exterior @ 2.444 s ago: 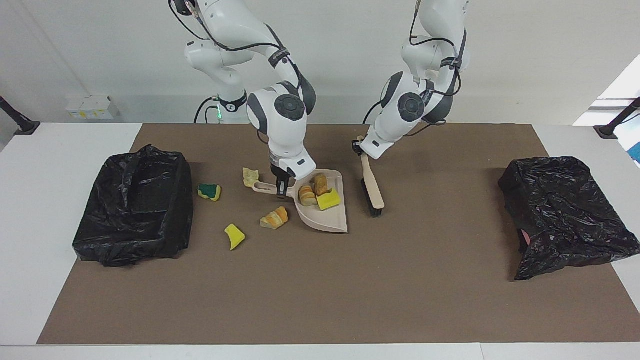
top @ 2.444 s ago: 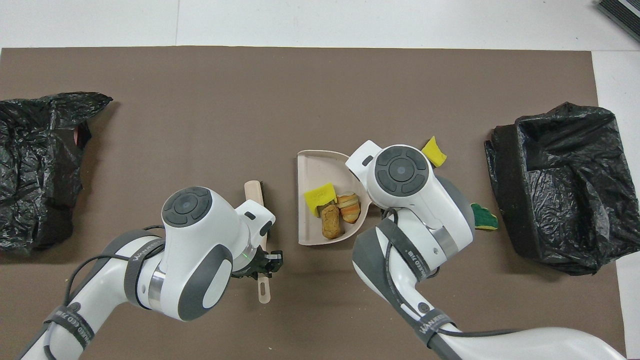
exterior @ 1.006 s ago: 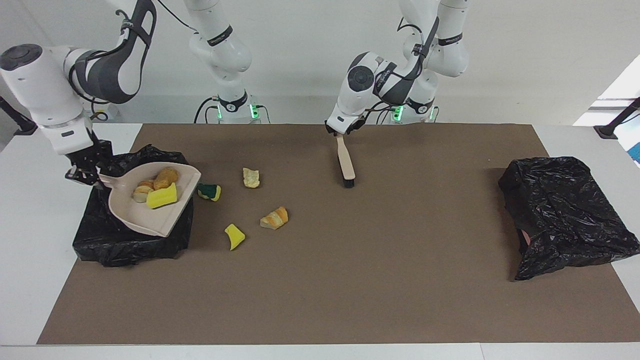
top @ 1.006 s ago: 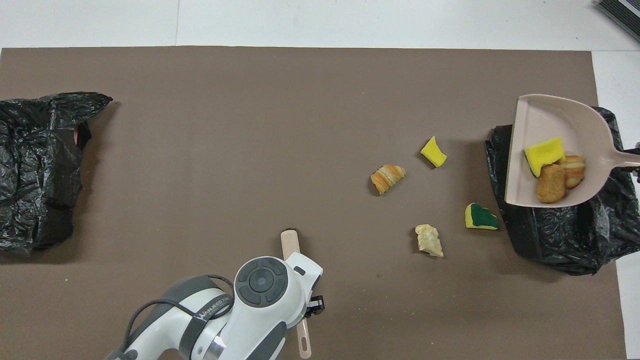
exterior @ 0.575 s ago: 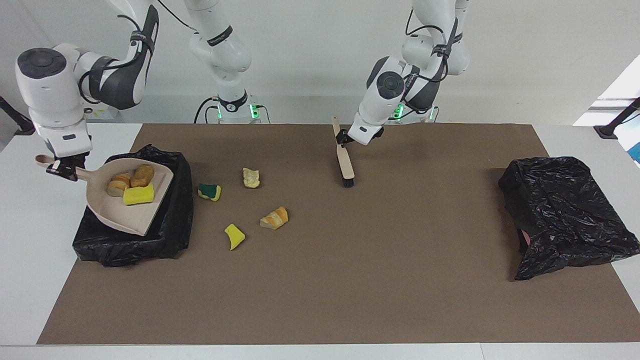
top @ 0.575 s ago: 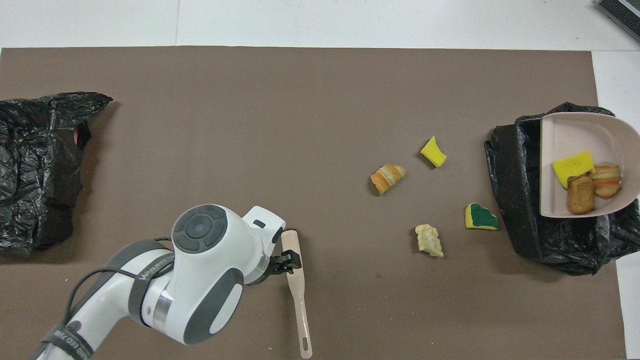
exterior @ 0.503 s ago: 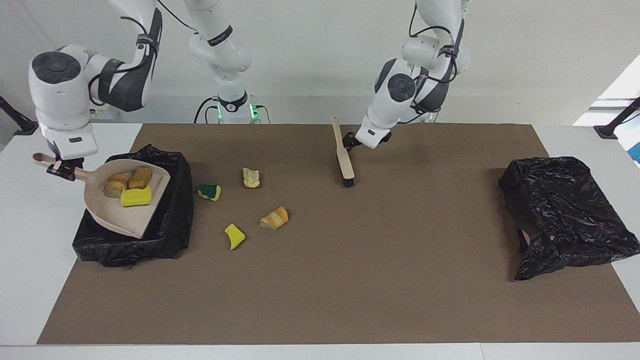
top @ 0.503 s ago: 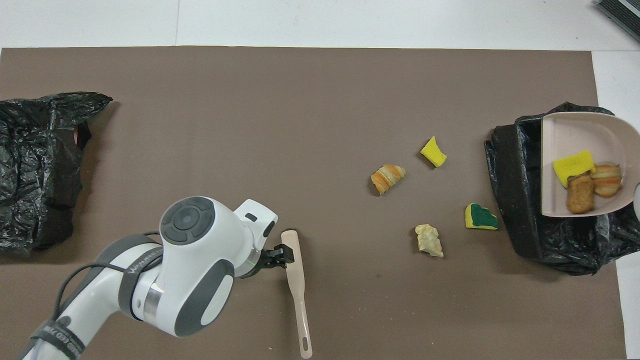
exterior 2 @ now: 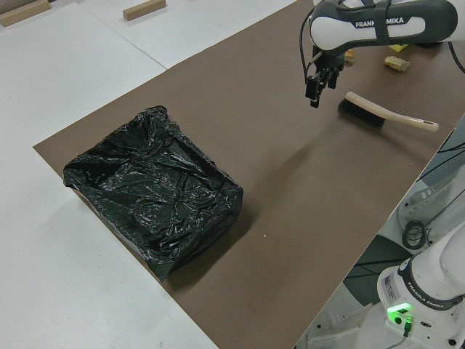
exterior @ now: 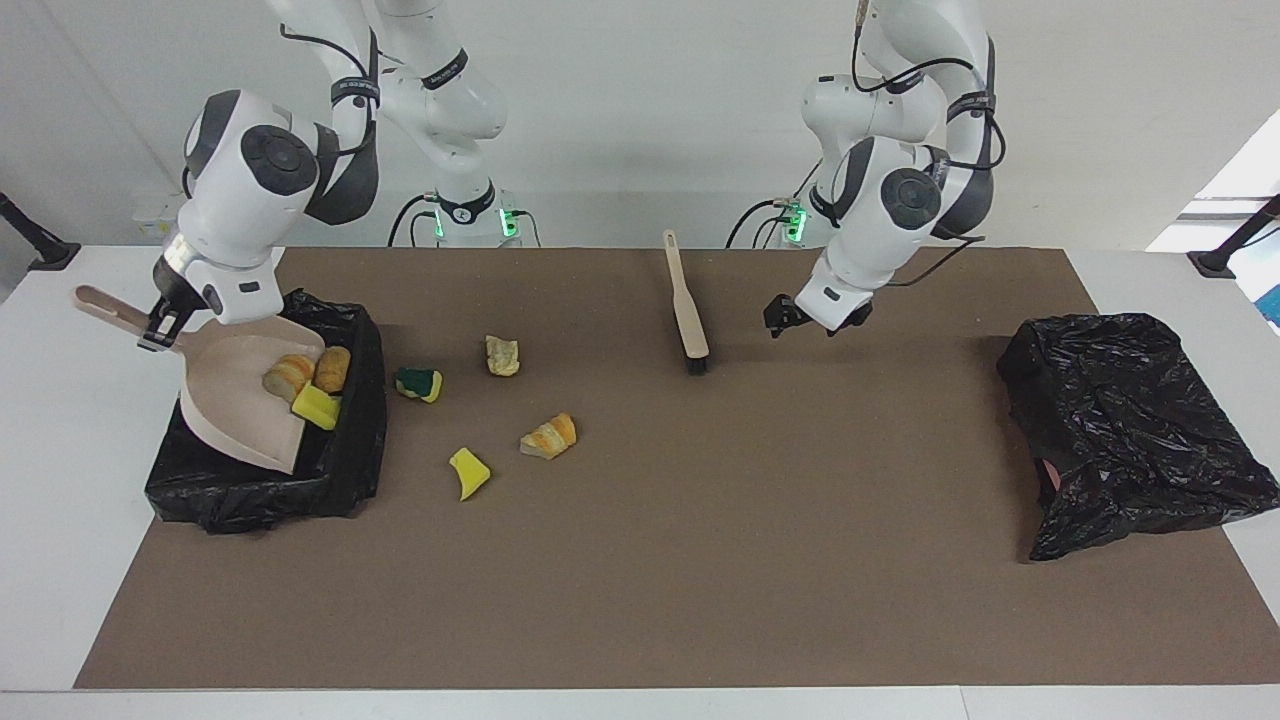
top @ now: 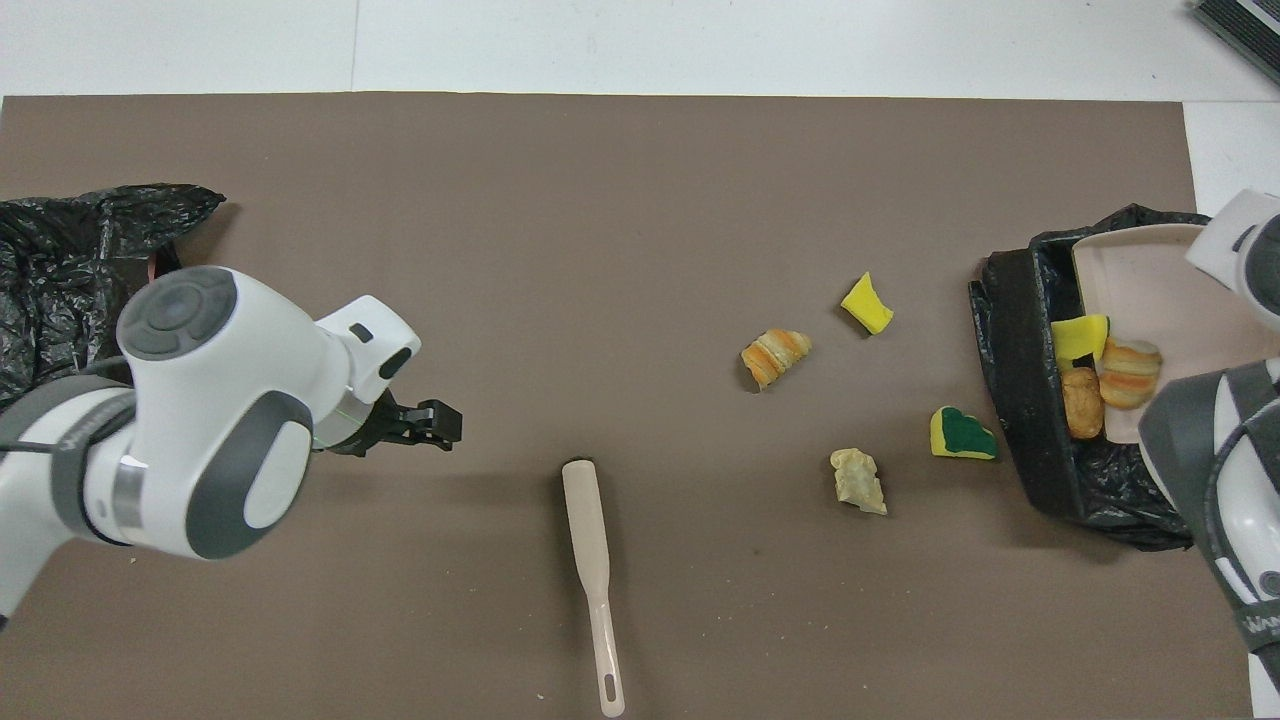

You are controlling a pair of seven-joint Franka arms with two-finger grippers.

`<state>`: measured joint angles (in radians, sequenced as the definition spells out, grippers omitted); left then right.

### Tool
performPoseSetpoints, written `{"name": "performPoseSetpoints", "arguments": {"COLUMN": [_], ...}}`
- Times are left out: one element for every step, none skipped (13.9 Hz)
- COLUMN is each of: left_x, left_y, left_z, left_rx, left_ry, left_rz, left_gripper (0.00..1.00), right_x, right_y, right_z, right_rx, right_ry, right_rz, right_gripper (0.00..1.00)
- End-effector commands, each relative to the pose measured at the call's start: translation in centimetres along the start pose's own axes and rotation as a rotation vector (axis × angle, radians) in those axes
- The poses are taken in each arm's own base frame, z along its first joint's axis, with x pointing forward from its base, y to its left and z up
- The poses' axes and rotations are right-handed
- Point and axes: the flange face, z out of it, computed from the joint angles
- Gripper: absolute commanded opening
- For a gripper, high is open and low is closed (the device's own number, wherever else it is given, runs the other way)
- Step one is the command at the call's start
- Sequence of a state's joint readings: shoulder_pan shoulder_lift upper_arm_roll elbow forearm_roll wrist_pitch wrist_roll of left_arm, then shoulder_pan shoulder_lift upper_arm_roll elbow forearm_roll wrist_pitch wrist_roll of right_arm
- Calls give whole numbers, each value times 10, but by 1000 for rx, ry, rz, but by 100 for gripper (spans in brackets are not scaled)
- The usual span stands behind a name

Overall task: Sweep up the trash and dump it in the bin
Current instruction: 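Tip the dustpan into the bag while the left gripper releases the brush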

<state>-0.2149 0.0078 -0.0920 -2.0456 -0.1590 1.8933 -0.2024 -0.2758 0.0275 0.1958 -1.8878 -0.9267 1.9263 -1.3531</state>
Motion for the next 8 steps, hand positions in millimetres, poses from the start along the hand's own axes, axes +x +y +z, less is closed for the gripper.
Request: {"name": "performPoseSetpoints", "arguments": {"left_x": [15,18,19,19,17,19,20,20], "left_y": [-46,-56,-64,-70,-76,-87,-93,-96], "left_z": [-49,-66,-80,-95,-114,-131,-148,-160], "left_rx": [1,9,45,80,99,107,106,104], "left_ry": [-13,-10,-8,-13,-9,-6,-6,-9], "left_rz": [115,132,131,130,123,104,91,85], "left_gripper": [100,100,100,100,100,100,100,100], "right_x": [1,3,4,4,4,5,6,8], "right_y": [-13,-11,-9,-6,-5,-6,-7,-8], "right_z": [-8,-13,-16,-24,-29,-33,-36,-40], "right_rx": [-10,-26,-37,-60,-68,-51,-32,-23], "right_ry": [-56,-82,-108,-154,-190,-210,-222,-230], "right_rz": [-8,-26,-40,-78,-111,-118,-121,-126], "right_gripper": [0,0,0,0,0,0,0,0]}}
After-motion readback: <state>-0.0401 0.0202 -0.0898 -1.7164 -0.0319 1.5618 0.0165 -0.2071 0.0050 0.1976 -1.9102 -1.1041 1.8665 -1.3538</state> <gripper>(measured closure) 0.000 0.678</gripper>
